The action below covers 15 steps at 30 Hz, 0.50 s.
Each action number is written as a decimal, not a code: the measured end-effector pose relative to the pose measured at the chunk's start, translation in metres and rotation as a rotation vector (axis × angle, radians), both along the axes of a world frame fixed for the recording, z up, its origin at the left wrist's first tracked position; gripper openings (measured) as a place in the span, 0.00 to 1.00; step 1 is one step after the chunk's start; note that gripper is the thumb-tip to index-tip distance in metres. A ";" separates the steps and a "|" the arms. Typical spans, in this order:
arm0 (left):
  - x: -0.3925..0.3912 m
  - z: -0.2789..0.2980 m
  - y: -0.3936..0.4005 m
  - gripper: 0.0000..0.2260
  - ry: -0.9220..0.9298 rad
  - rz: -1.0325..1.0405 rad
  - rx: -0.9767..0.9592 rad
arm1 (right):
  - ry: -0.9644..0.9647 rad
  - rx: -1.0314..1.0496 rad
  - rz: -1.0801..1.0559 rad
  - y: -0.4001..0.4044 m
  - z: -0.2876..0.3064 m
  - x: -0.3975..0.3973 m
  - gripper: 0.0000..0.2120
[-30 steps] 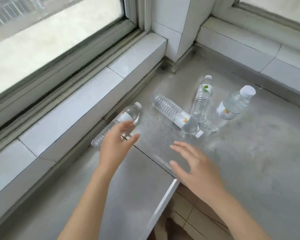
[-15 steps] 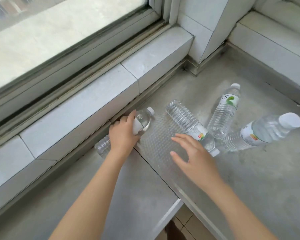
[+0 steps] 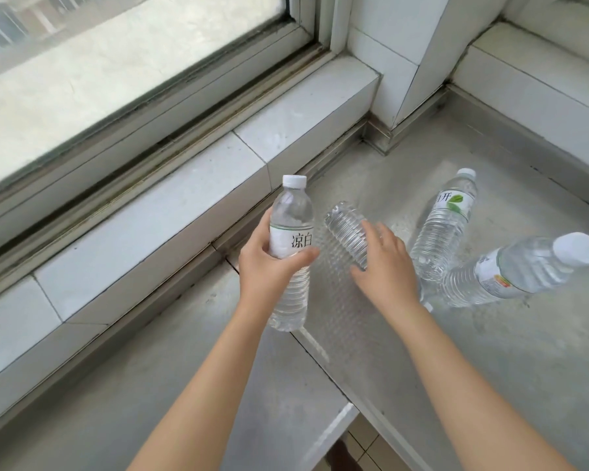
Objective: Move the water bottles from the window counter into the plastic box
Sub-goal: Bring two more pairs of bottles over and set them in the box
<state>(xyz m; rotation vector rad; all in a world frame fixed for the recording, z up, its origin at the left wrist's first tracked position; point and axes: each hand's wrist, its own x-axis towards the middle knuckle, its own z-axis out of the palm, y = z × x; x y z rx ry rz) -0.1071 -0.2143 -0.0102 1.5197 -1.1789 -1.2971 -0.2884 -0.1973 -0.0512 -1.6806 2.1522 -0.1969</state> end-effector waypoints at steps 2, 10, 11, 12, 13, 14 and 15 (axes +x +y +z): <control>-0.002 -0.001 0.000 0.24 0.029 0.046 0.034 | 0.039 0.035 -0.014 -0.004 -0.002 -0.001 0.39; 0.034 -0.006 0.013 0.14 -0.038 0.203 0.153 | -0.018 0.025 0.298 0.012 0.007 0.004 0.38; 0.039 -0.006 0.014 0.13 -0.044 0.222 0.171 | -0.024 0.030 0.353 0.018 0.006 0.009 0.38; 0.043 -0.006 0.015 0.13 -0.051 0.233 0.185 | -0.034 0.021 0.404 0.025 0.005 0.013 0.38; 0.045 -0.006 0.017 0.12 -0.060 0.231 0.197 | -0.048 0.008 0.454 0.031 0.003 0.017 0.38; 0.047 -0.007 0.018 0.12 -0.070 0.220 0.208 | -0.069 -0.003 0.500 0.035 0.002 0.020 0.37; 0.047 -0.008 0.020 0.13 -0.079 0.203 0.219 | -0.099 -0.007 0.543 0.039 0.000 0.022 0.37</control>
